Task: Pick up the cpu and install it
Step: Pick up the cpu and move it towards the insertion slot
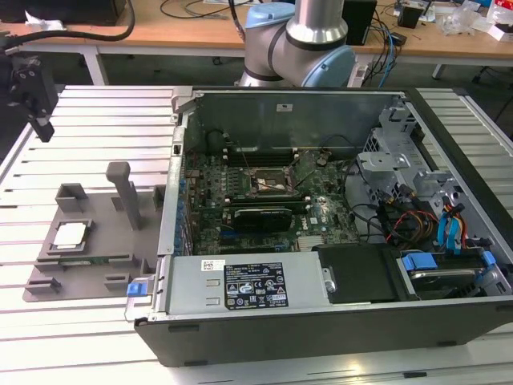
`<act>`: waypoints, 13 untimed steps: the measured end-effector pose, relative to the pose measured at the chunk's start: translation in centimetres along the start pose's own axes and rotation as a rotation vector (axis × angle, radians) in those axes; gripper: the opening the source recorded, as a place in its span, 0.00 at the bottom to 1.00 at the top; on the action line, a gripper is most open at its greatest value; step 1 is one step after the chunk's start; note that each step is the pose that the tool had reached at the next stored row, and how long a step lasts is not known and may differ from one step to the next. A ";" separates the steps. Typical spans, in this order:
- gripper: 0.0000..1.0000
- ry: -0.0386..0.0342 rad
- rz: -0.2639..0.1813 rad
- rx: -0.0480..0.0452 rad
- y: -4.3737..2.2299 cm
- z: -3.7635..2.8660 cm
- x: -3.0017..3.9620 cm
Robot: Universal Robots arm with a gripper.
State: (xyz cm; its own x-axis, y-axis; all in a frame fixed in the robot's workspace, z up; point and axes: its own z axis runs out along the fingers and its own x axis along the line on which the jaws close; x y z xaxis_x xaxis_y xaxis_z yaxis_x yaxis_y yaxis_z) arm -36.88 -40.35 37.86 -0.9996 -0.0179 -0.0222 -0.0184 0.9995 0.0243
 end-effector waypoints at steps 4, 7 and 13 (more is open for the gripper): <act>0.66 -0.0001 0.000 -0.0001 -0.01 0.52 0.01; 0.66 0.0000 0.000 0.0000 -0.02 0.93 0.02; 0.66 -0.0001 0.000 0.0000 -0.04 1.49 0.03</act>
State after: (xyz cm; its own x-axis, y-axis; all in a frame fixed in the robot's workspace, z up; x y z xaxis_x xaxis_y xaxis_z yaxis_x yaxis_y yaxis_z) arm -36.88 -40.35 36.36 -0.9996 -0.0179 -0.0222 -0.0184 0.9995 0.0243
